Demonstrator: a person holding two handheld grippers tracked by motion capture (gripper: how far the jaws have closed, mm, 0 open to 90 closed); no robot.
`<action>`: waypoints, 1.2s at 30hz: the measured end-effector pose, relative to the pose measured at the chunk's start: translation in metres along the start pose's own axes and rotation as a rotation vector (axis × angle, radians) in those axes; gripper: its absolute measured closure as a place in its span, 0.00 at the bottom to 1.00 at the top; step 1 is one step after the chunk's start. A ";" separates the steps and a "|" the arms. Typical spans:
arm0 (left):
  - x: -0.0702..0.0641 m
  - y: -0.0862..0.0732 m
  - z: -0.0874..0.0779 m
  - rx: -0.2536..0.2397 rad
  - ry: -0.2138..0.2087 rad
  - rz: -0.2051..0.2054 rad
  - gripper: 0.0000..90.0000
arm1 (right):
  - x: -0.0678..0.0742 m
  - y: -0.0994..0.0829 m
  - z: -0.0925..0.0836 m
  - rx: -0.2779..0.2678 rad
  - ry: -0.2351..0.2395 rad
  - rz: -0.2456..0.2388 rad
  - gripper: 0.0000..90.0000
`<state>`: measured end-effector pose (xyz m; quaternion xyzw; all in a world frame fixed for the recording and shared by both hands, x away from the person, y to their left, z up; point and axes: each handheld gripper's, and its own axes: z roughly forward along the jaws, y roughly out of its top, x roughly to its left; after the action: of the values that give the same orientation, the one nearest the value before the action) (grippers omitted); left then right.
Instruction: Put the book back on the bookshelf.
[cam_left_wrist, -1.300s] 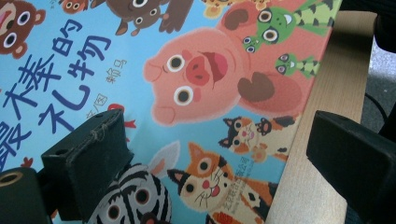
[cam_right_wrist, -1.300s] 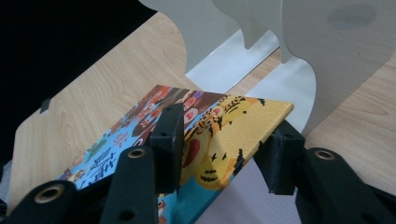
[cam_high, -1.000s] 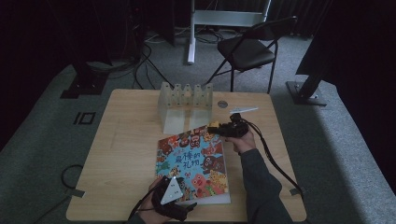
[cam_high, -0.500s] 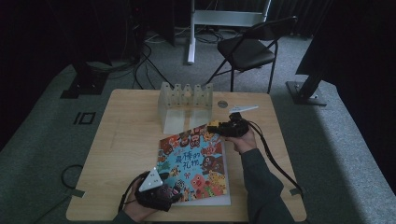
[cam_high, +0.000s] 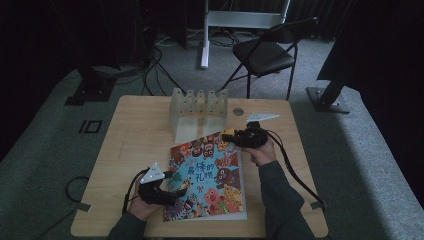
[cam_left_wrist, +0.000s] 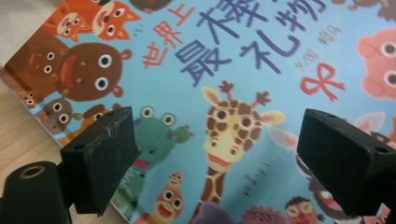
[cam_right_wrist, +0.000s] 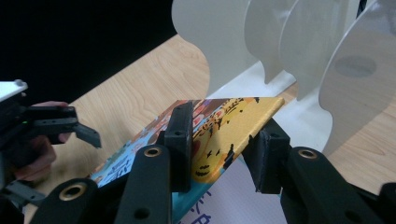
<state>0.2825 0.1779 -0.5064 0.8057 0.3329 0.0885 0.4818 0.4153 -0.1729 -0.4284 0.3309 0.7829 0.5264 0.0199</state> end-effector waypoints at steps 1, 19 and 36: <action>0.000 0.000 0.000 0.000 0.000 0.000 0.14 | 0.001 0.000 -0.001 -0.008 0.002 -0.001 0.73; 0.031 0.017 -0.001 -0.041 0.046 -0.044 0.14 | 0.022 0.011 -0.023 -0.114 0.033 -0.043 0.80; 0.060 0.028 0.002 -0.059 0.051 -0.071 0.10 | 0.029 0.015 -0.040 -0.192 0.117 -0.051 0.85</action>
<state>0.3421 0.2050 -0.4946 0.7763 0.3706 0.1017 0.4997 0.3853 -0.1863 -0.3887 0.2764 0.7370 0.6165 0.0192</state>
